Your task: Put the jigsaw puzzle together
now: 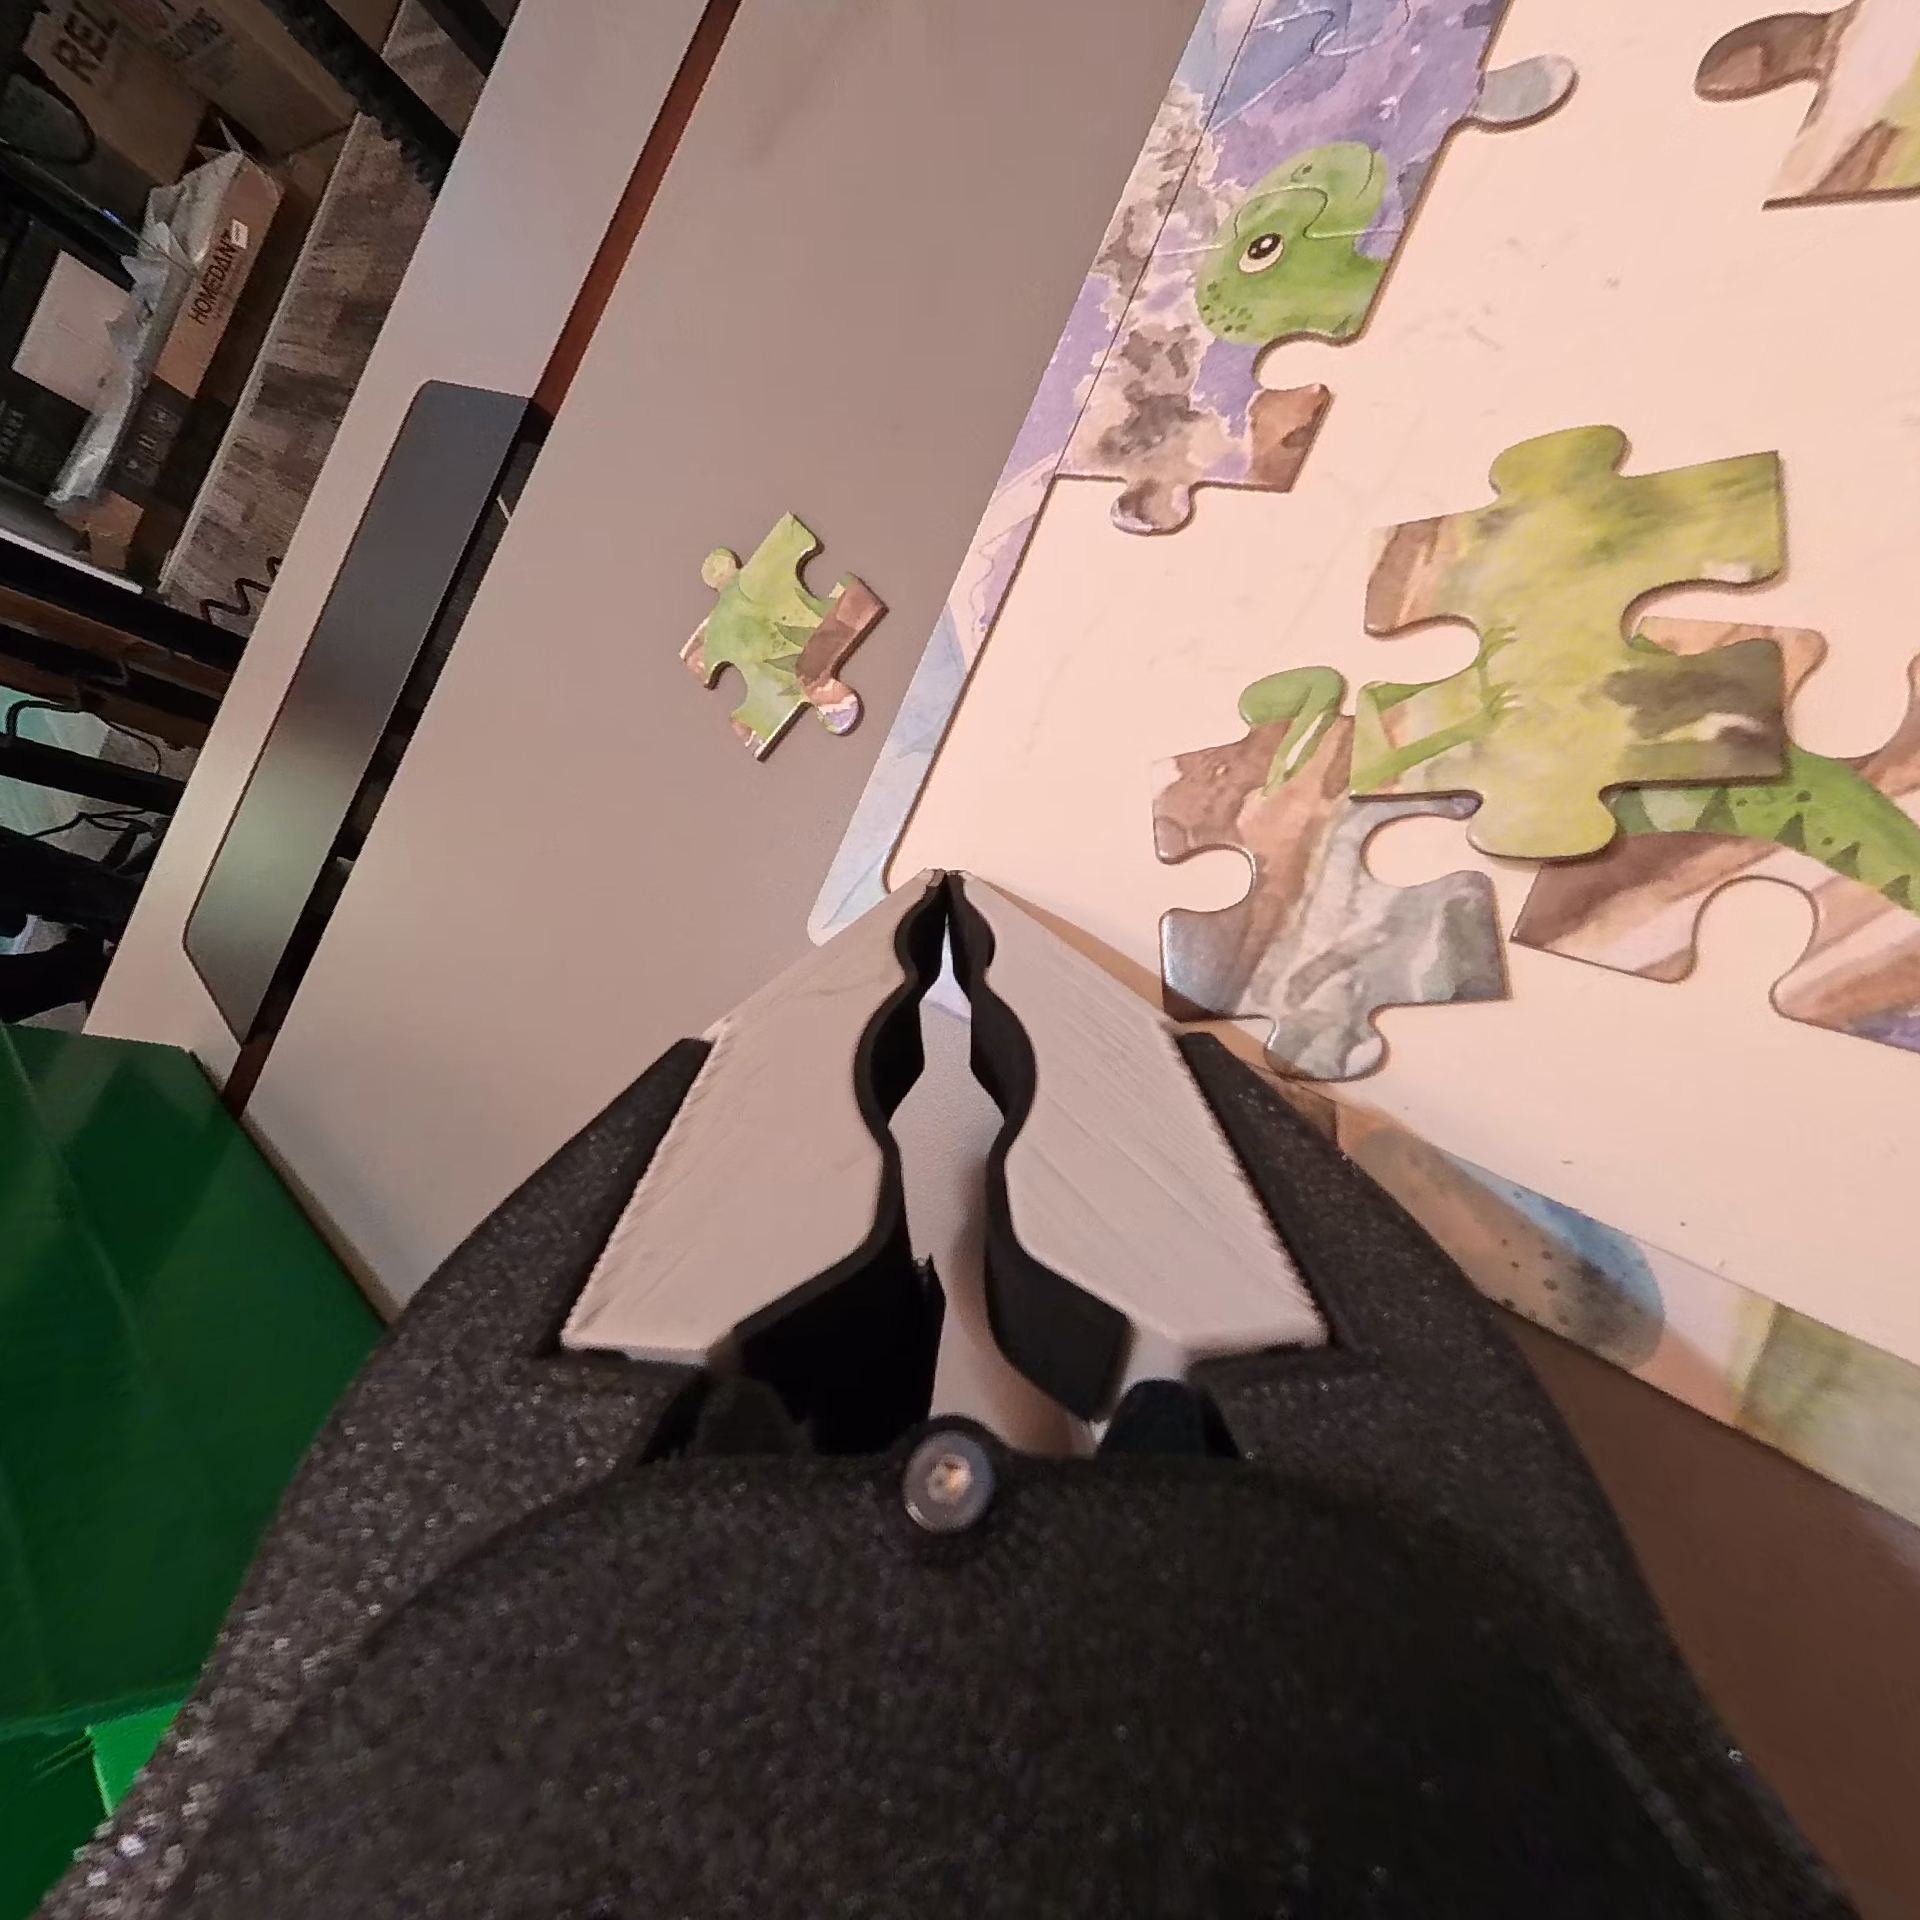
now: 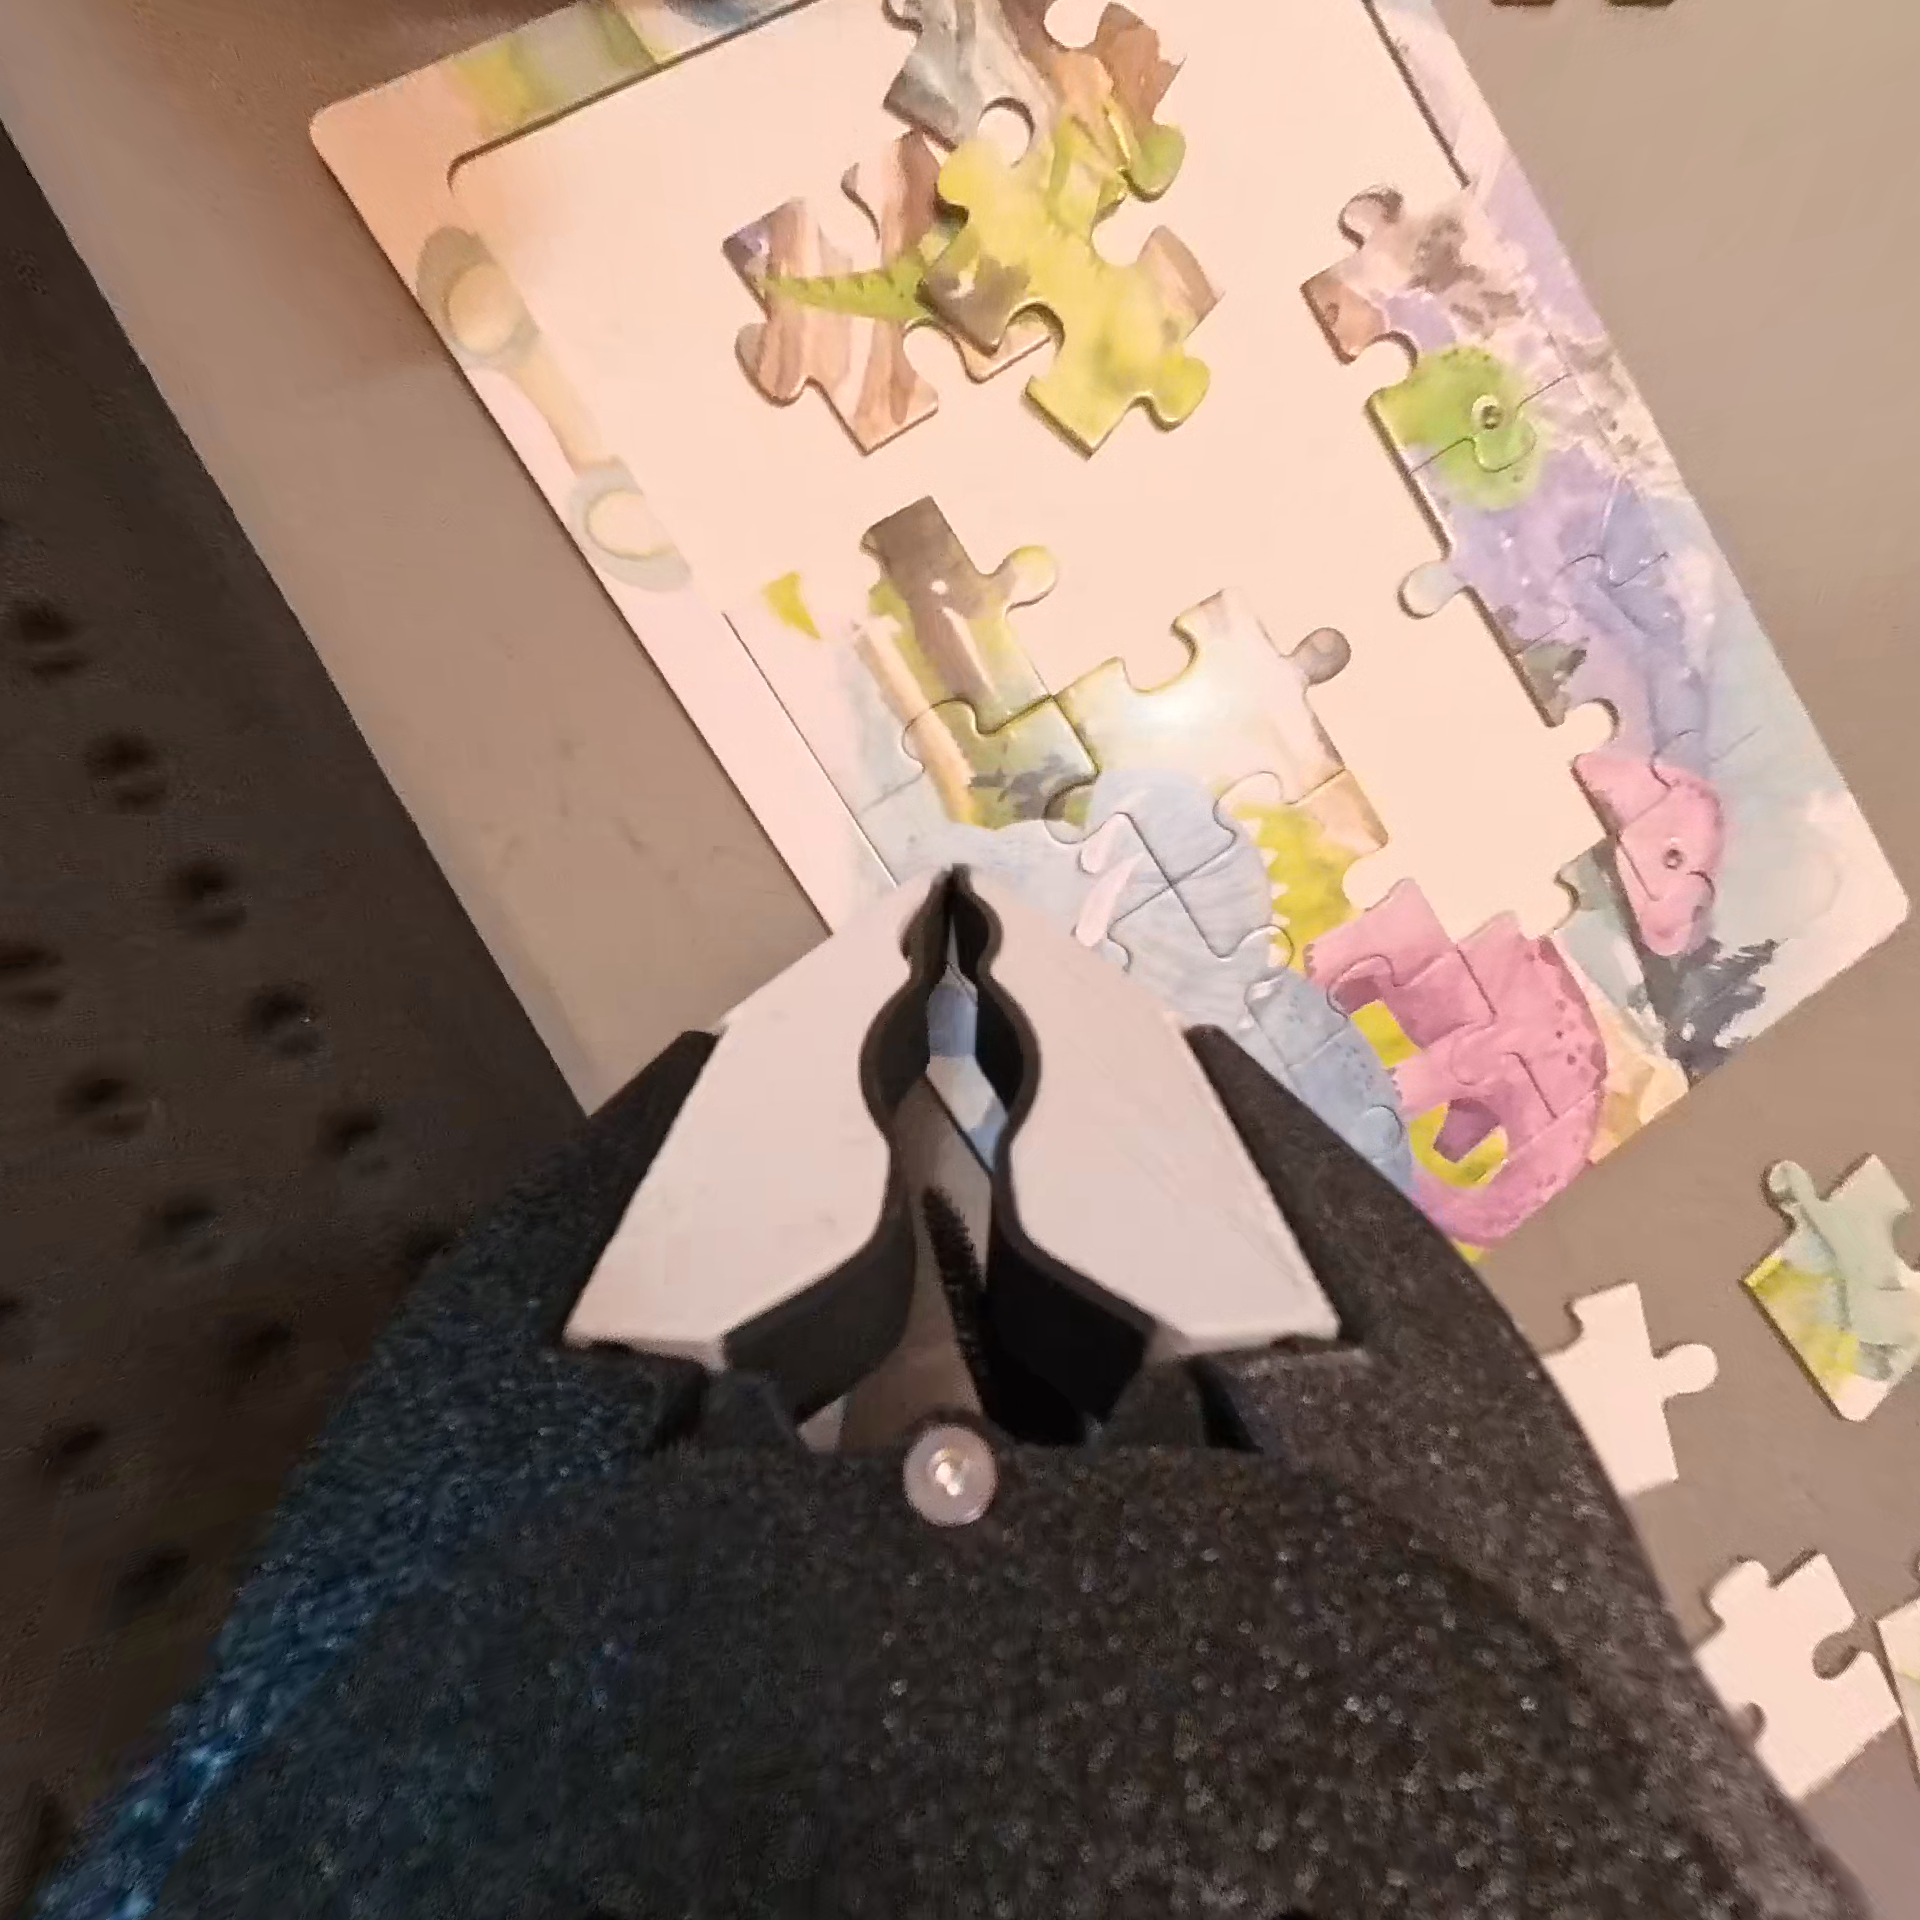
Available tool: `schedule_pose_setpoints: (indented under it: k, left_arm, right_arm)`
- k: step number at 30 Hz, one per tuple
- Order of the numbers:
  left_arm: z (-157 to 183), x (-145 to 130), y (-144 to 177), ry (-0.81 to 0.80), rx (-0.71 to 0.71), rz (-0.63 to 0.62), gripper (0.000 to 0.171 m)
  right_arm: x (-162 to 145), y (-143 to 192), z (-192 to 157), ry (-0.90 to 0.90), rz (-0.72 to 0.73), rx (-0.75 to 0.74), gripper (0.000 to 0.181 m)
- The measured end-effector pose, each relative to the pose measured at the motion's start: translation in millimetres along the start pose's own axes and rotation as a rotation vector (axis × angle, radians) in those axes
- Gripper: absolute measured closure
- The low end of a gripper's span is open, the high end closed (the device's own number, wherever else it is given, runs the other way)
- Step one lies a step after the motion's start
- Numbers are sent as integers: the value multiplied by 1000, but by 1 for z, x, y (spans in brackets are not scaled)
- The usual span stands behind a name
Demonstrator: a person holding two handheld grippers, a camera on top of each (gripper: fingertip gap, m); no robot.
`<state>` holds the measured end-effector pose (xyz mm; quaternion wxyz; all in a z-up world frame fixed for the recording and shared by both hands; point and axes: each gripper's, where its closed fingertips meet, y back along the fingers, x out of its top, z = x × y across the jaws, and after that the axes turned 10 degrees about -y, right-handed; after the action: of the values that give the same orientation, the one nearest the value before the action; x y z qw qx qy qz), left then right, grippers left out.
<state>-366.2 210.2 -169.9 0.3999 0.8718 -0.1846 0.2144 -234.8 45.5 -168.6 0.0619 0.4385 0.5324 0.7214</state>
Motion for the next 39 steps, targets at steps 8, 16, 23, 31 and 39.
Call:
schedule_pose_setpoints:
  k: [8, 16, 23, 31, 39]
  left_arm:
    - [0, 0, 0, -2, 7, -5, 171]
    - [-7, 2, 2, 44, 33, 9, 171]
    - [-19, 24, 21, 120, 59, 138, 153]
    - [-11, 28, 18, 116, 51, 151, 154]
    - [-11, 27, 18, 122, 44, 147, 155]
  right_arm:
    - [-110, 109, 133, -490, 40, -187, 136]
    - [-118, 93, 133, -444, 117, -151, 121]
    - [-104, 71, 176, -416, 93, -216, 119]
    - [-97, 61, 166, -340, 89, -179, 114]
    - [-95, 63, 166, -385, 97, -144, 109]
